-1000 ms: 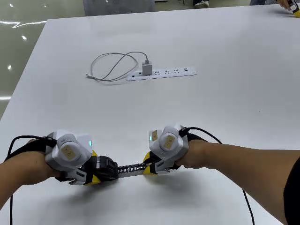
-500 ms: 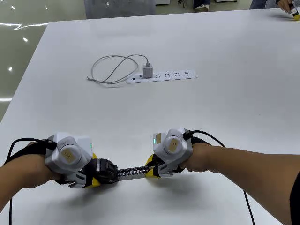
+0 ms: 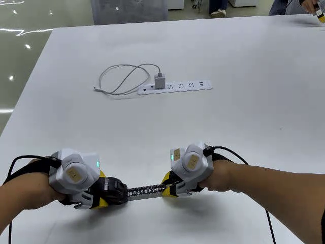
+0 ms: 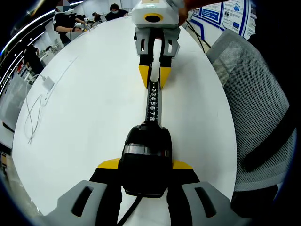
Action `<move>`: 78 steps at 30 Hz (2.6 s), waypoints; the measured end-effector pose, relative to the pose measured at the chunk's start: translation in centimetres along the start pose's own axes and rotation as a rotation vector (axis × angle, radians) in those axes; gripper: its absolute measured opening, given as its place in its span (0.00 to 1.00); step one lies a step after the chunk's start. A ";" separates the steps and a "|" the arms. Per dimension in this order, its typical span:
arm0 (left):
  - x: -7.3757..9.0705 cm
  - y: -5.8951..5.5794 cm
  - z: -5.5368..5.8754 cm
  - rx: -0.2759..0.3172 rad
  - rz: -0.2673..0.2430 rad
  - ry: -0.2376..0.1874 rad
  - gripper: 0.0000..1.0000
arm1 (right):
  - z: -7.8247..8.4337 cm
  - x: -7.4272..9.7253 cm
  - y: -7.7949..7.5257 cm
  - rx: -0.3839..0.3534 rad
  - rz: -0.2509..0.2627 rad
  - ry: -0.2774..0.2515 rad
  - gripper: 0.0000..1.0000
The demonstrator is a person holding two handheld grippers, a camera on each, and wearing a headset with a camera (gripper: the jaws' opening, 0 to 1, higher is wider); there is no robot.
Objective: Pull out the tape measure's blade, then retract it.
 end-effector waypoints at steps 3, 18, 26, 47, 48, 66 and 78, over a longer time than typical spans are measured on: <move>-0.1 0.0 0.0 -0.002 0.002 0.000 0.32 | 0.2 0.1 -0.1 -0.007 0.000 0.002 0.09; 0.0 0.0 0.0 -0.001 0.001 -0.005 0.32 | 1.0 0.2 -0.2 -0.005 0.002 0.010 0.09; 0.0 0.0 0.0 -0.001 0.001 -0.003 0.32 | 1.6 0.5 -0.3 0.007 0.006 0.015 0.09; 0.1 0.0 0.0 -0.002 -0.002 -0.001 0.32 | 3.3 1.4 -0.4 -0.009 0.013 0.023 0.09; 0.1 0.0 0.0 -0.002 -0.002 -0.001 0.32 | 3.4 1.4 -0.3 -0.011 0.012 0.022 0.09; 0.1 0.0 0.1 0.000 -0.005 -0.004 0.32 | 4.2 1.7 -0.4 -0.031 0.015 0.021 0.09; 0.1 0.0 0.0 -0.001 -0.006 -0.007 0.31 | 4.8 1.9 -0.5 -0.035 0.018 0.020 0.09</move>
Point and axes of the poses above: the centre of the closed fingertips' face, and the gripper's own axes: x roughly backward along the fingers, y roughly to its left, z roughly out of its underside, the point moved 4 cm from there along x, roughly backward along the fingers, and after that the axes turned 15 degrees about y, right-handed, at the moved point
